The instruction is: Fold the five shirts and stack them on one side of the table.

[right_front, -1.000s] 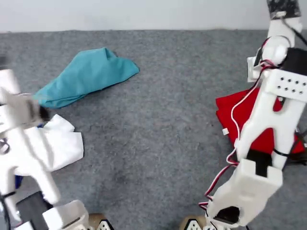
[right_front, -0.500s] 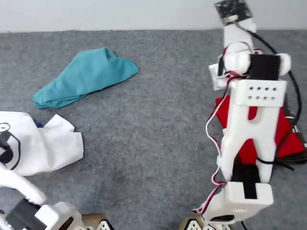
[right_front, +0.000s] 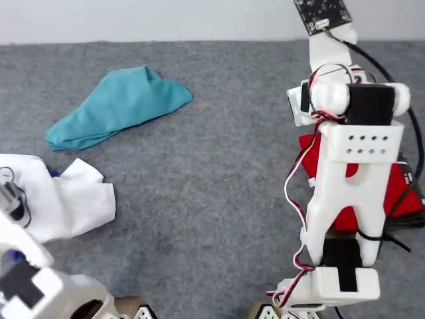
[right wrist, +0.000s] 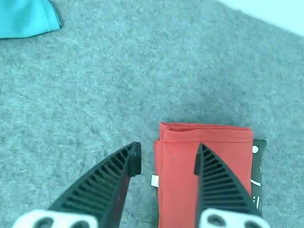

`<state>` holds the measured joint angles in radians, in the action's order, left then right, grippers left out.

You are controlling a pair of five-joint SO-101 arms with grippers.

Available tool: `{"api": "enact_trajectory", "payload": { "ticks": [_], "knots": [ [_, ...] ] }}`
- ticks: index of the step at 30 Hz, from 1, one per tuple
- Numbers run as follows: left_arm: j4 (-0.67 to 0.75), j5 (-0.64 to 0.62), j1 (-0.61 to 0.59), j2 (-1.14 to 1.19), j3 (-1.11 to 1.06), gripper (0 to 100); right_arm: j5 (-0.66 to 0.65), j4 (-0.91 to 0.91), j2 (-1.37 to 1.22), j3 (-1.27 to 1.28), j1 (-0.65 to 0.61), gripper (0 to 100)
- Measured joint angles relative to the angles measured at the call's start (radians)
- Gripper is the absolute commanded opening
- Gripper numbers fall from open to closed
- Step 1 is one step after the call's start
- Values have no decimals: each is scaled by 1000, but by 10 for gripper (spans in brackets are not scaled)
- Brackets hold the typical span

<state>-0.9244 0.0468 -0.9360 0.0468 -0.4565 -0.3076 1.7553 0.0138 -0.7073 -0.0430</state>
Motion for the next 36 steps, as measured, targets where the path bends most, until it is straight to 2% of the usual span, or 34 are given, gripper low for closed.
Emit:
{"api": "enact_trajectory", "payload": {
  "ticks": [5, 13, 17, 22, 29, 31, 36],
  "knots": [
    [-184, -5, 94, 155, 184, 13, 0, 2, 40, 3, 0, 194],
    [-624, 14, 236, 160, 522, 15, 0, 2, 51, 66, -9, 194],
    [-776, 57, 339, 89, 643, 15, 0, 2, 52, 164, -54, 194],
    [-809, 66, 503, -72, 674, 15, 0, 2, 52, 207, -81, 194],
    [-810, 147, 844, -350, 674, 15, 0, 2, 52, 207, -83, 194],
    [-810, 166, 868, -407, 674, 15, 0, 2, 52, 209, -83, 194],
    [-810, 178, 833, -516, 674, 17, 0, 2, 52, 210, -83, 194]
  ]
}}
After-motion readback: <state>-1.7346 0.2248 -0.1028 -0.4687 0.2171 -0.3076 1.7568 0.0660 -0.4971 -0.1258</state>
